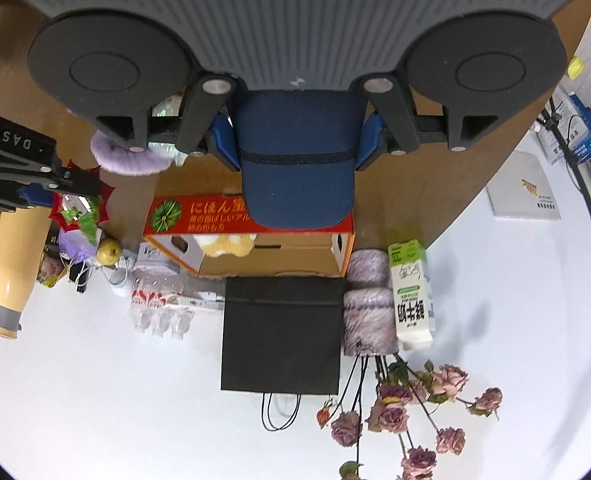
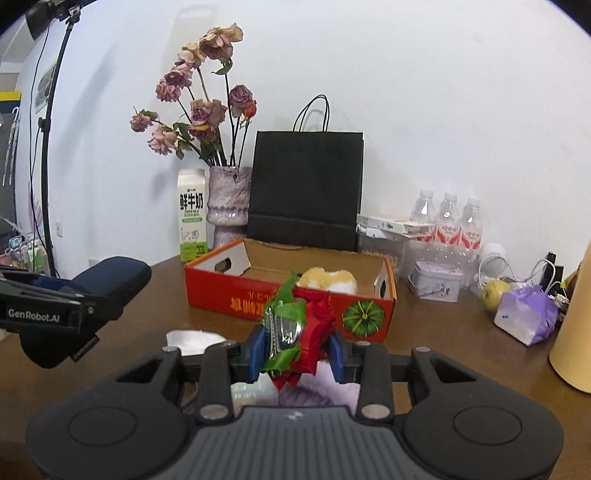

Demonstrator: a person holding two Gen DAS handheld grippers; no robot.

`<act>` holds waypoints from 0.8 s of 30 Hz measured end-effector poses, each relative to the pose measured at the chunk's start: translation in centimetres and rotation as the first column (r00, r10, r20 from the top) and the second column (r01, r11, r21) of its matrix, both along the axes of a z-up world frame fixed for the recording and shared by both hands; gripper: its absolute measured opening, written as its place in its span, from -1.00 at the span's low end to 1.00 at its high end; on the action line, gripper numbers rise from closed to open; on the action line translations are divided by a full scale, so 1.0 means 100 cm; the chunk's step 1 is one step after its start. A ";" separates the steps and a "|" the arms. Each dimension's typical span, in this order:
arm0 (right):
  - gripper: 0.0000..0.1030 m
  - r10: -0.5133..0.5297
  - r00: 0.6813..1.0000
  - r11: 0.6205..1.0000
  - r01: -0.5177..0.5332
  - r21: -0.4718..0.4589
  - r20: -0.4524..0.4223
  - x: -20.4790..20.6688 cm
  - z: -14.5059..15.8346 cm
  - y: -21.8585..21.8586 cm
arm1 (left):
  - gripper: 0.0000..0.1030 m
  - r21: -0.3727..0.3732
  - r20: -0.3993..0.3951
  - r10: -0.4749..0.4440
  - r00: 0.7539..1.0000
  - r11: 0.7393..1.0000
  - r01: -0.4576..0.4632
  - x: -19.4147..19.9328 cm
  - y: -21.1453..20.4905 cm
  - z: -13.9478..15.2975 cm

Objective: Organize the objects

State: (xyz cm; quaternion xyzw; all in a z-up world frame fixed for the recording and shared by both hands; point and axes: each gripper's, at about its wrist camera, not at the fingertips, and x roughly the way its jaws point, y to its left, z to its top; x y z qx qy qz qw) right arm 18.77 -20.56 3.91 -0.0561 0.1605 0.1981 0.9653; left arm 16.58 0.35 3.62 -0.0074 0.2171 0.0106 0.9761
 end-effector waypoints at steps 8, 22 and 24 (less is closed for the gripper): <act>-0.35 0.009 1.000 1.000 -0.009 0.004 -0.003 0.026 0.009 0.009 | 0.29 -0.020 0.024 -0.017 1.000 1.000 0.017 0.026 -0.006 0.012; -0.35 0.015 1.000 1.000 -0.015 0.014 -0.003 0.088 0.027 0.028 | 0.28 -0.067 0.052 -0.001 0.999 0.998 0.004 0.085 -0.012 0.027; -0.35 0.021 1.000 1.000 -0.021 0.017 -0.002 0.097 0.030 0.031 | 0.28 -0.068 0.058 0.007 0.998 0.998 -0.003 0.093 -0.013 0.028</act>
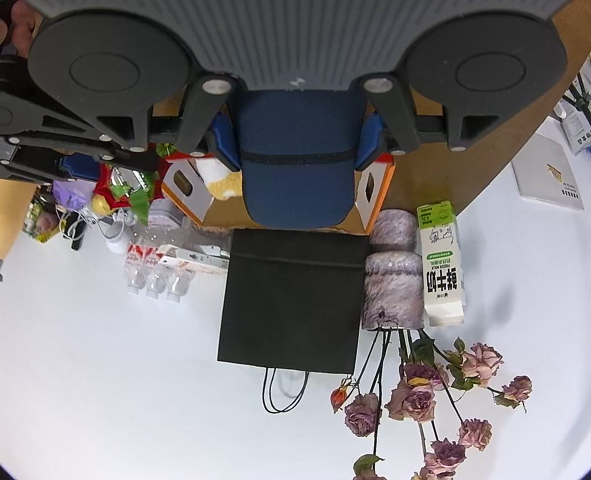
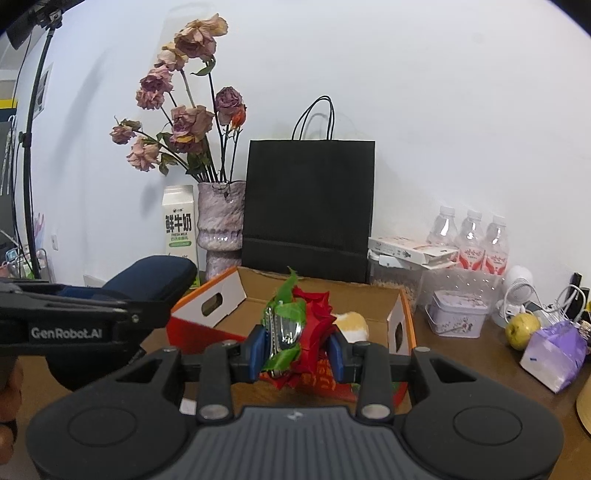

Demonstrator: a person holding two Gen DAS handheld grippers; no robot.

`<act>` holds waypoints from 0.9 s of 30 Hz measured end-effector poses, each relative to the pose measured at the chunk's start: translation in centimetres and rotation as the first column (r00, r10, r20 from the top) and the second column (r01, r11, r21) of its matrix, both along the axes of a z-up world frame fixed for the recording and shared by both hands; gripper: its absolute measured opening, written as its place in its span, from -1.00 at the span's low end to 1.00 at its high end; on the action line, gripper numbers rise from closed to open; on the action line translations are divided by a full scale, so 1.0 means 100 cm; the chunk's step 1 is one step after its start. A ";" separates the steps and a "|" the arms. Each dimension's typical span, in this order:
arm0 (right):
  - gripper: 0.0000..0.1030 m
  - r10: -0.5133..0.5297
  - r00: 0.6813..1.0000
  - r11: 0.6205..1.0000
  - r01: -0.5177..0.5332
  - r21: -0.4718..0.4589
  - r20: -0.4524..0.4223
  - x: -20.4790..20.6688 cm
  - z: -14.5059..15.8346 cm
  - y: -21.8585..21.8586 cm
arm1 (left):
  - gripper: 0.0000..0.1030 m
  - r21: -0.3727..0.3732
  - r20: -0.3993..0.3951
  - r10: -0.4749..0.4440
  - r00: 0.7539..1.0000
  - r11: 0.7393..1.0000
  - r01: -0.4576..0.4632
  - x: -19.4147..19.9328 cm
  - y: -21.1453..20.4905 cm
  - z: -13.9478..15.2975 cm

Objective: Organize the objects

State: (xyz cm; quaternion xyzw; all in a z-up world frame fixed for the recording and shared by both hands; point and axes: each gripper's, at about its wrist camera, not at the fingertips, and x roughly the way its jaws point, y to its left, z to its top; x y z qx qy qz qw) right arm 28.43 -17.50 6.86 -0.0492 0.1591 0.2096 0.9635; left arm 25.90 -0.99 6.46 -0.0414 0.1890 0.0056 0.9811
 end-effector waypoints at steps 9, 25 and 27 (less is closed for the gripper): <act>-0.35 0.013 1.000 1.000 -0.013 0.021 0.011 0.038 0.012 0.007 | 0.28 -0.020 0.019 0.033 0.999 0.999 -0.033 0.038 -0.002 0.007; -0.35 0.034 0.999 0.999 -0.034 0.016 -0.019 0.101 0.010 0.023 | 0.28 -0.038 0.008 0.070 0.997 0.997 -0.070 0.104 0.000 0.005; -0.35 0.035 0.999 0.999 -0.035 0.014 -0.026 0.110 0.008 0.025 | 0.28 -0.037 0.002 0.074 0.997 0.997 -0.074 0.112 0.002 0.004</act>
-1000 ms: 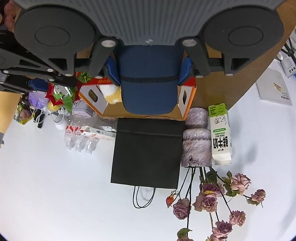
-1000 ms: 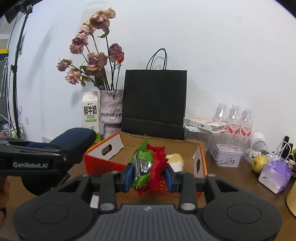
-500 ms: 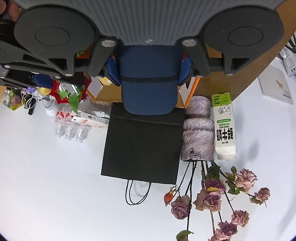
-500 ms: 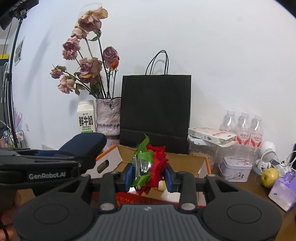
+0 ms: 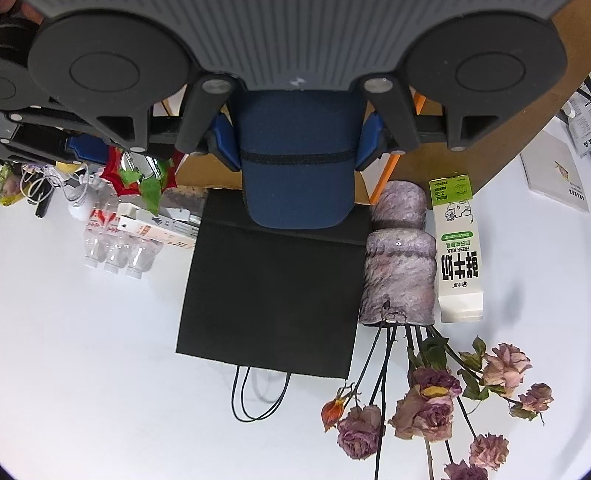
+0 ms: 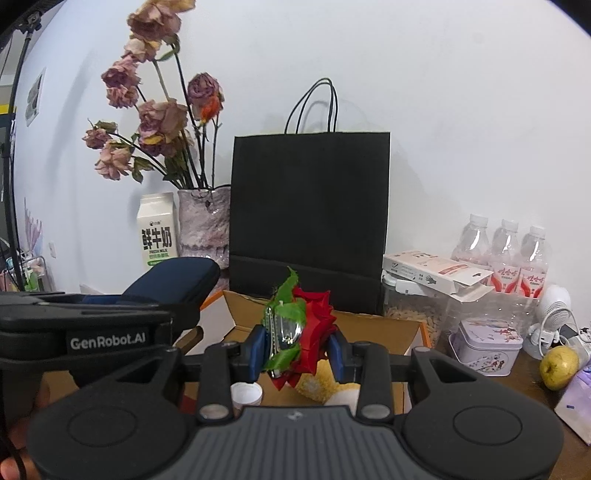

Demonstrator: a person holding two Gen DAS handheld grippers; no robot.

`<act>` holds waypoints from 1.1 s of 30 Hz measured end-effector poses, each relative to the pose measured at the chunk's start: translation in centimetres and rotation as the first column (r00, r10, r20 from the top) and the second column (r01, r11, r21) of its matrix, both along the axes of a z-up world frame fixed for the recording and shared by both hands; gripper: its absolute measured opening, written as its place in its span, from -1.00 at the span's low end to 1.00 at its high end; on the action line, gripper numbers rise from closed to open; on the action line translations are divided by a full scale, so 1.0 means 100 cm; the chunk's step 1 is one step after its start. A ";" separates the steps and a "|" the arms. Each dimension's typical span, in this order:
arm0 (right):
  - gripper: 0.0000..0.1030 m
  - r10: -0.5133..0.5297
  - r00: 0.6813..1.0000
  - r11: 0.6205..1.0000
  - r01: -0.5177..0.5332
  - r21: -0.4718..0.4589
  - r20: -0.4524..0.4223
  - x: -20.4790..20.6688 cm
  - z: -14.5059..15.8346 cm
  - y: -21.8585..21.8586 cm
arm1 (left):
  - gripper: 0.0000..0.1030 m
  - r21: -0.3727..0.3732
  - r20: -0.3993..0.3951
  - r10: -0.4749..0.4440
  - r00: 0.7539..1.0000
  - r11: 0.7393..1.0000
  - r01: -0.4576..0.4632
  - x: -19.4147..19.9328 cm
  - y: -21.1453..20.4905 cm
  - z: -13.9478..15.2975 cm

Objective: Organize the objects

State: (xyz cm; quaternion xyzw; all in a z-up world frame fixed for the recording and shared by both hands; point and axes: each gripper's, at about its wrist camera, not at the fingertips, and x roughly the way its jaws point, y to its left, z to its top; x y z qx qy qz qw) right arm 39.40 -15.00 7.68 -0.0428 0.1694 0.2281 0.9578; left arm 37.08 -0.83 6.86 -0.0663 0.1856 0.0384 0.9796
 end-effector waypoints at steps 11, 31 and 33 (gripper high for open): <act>-0.35 0.010 0.999 1.000 -0.011 -0.029 -0.035 0.036 -0.013 0.013 | 0.28 0.014 -0.028 0.012 1.000 1.000 -0.011 0.037 0.006 -0.010; -0.34 -0.030 0.994 0.998 0.024 -0.055 -0.101 0.079 -0.047 0.014 | 0.28 0.047 -0.082 -0.002 0.997 0.999 0.006 0.086 0.014 -0.037; -0.34 -0.036 0.994 0.998 0.030 -0.054 -0.102 0.080 -0.049 0.013 | 0.28 0.051 -0.087 -0.006 0.996 0.999 0.011 0.090 0.014 -0.039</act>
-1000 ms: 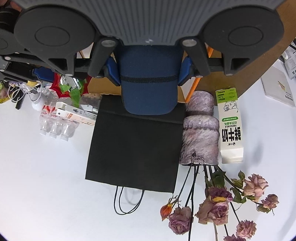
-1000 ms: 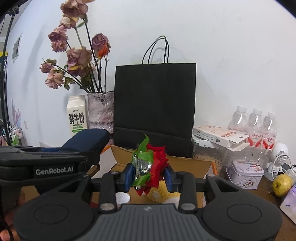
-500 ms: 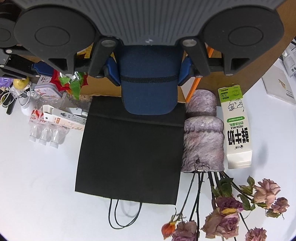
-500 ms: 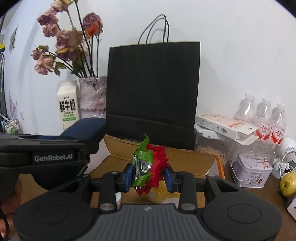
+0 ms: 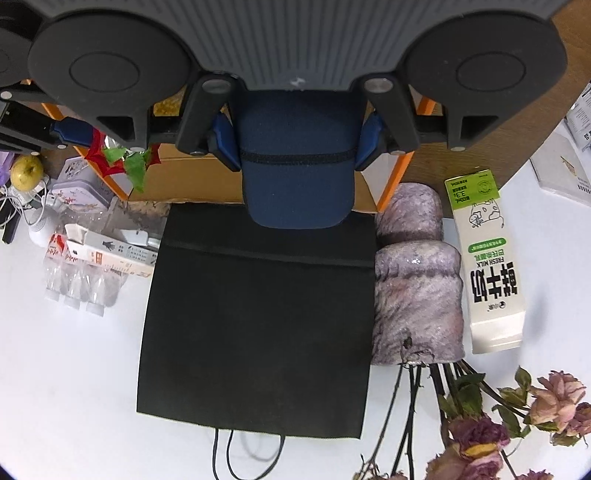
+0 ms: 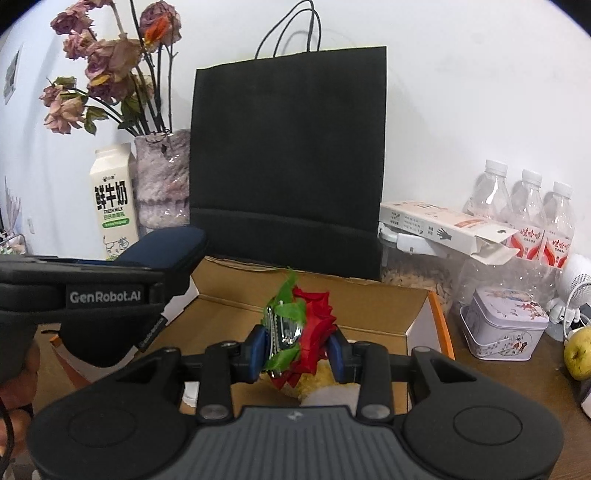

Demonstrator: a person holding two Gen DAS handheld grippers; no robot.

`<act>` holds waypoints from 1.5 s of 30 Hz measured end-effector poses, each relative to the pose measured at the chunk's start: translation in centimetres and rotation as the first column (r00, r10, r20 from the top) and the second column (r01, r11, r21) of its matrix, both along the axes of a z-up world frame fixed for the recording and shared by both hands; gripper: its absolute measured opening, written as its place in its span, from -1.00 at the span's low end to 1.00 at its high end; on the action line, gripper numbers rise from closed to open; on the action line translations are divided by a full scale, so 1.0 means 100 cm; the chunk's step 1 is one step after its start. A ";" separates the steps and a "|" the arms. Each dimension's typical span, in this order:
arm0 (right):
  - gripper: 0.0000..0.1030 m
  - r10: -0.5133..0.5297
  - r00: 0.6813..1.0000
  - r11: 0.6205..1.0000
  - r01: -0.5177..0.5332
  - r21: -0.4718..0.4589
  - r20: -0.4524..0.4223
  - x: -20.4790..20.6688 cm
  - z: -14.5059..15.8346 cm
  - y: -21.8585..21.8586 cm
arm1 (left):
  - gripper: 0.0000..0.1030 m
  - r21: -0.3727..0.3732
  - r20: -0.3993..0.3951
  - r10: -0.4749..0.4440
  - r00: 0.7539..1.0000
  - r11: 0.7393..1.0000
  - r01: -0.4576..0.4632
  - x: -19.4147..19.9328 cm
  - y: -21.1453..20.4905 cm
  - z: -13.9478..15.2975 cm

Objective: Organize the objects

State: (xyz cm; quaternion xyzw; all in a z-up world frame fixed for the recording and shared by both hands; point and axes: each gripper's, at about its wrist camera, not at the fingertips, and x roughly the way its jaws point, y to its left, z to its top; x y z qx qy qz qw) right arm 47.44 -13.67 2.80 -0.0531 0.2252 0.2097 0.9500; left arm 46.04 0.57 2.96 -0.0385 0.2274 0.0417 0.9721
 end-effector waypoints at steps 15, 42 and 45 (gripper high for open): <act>-0.10 -0.047 0.999 0.999 0.046 -0.023 -0.016 0.007 -0.008 -0.001 | 0.41 -0.016 -0.018 -0.017 1.000 1.000 0.016 0.007 0.001 -0.007; 1.00 -0.092 0.996 0.995 0.093 -0.039 0.010 0.006 -0.005 -0.002 | 1.00 -0.007 0.026 0.028 0.999 1.000 -0.028 0.002 0.003 -0.003; 1.00 -0.092 0.996 0.995 0.092 -0.039 0.016 0.004 -0.003 -0.003 | 1.00 -0.007 0.027 0.027 0.999 1.000 -0.027 0.000 0.002 -0.001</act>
